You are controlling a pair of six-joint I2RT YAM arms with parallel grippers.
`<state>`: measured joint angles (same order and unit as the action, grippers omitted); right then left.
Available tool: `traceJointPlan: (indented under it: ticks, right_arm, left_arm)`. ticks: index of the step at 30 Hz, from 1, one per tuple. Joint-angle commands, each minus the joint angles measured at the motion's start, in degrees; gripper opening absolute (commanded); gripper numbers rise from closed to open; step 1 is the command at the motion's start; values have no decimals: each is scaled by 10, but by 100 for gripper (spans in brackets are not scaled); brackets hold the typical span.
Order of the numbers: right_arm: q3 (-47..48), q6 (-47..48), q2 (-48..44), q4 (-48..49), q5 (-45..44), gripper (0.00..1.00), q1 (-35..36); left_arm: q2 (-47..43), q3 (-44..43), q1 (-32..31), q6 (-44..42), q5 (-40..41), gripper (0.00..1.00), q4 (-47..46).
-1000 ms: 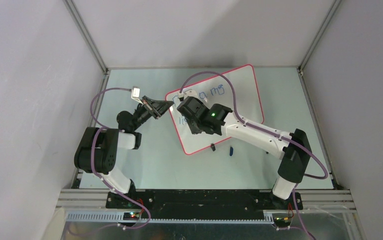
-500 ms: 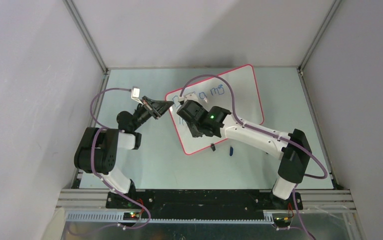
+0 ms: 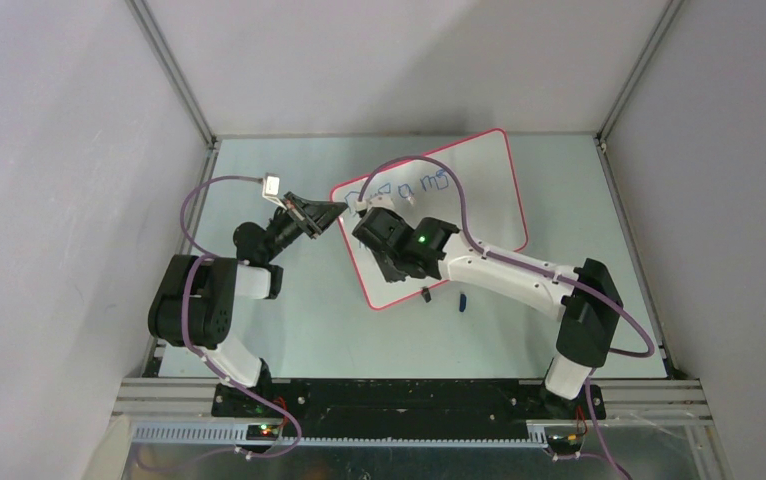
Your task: Write a sentence on the whiteboard
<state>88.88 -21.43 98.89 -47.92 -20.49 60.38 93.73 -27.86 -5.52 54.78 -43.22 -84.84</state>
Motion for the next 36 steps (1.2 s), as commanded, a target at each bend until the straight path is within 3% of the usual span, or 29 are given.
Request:
traceJointPlan:
  ticks: [1,20,36]
  right_arm:
    - [2,-8,-17,7,4,0,8]
    - [59,7,15,7,9,0,10]
    - [27,-2,6,-4,7,0,8]
  left_arm:
    - [-17,7,-6,-40,-16,0,-30]
    - [-18,7,-6,-40,-16,0,-30]
    - [-17,7,-6,-40,-16,0,-30]
